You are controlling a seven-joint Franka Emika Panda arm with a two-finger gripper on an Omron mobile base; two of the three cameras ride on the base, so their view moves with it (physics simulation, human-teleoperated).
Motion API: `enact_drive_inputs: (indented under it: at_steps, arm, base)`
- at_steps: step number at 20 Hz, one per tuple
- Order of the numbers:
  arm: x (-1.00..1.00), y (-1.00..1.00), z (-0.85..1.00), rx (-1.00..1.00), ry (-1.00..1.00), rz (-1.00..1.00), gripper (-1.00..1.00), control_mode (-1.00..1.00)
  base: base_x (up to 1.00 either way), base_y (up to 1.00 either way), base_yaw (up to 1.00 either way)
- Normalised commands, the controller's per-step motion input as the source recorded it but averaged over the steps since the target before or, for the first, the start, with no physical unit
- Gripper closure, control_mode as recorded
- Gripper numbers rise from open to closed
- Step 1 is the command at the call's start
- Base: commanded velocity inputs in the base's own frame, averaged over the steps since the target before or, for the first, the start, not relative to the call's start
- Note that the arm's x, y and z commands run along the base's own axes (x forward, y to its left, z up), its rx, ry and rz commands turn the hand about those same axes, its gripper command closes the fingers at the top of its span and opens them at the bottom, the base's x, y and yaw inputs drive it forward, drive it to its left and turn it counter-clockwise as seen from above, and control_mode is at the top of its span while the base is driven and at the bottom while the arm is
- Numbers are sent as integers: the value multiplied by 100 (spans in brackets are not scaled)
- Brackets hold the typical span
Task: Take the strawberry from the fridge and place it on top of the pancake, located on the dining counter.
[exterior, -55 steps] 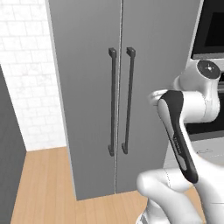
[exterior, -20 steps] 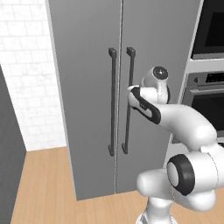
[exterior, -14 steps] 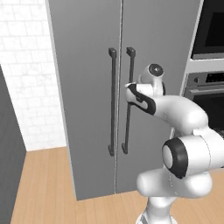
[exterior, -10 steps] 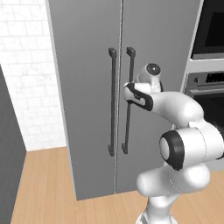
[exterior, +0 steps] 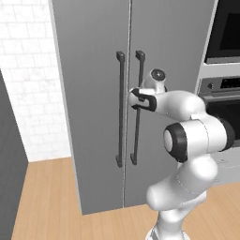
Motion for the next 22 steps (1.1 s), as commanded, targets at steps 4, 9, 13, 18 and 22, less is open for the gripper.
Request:
enact_drive_inputs:
  at_steps: [4, 9, 13, 18, 22]
  arm:
    - [40, 1, -23, 0, 0, 0, -100, -100]
    - [45, 0, -26, 0, -2, 0, -100, -100]
    - [57, 1, -30, 0, -1, 0, -100, -100]
    - [49, 1, -38, 0, -5, -1, 100, -100]
    - [39, -32, -19, 0, 6, -6, 100, -100]
  base:
    - [0, 0, 0]
    - [0, 0, 0]
    - [0, 0, 0]
    - [0, 0, 0]
    - [0, 0, 0]
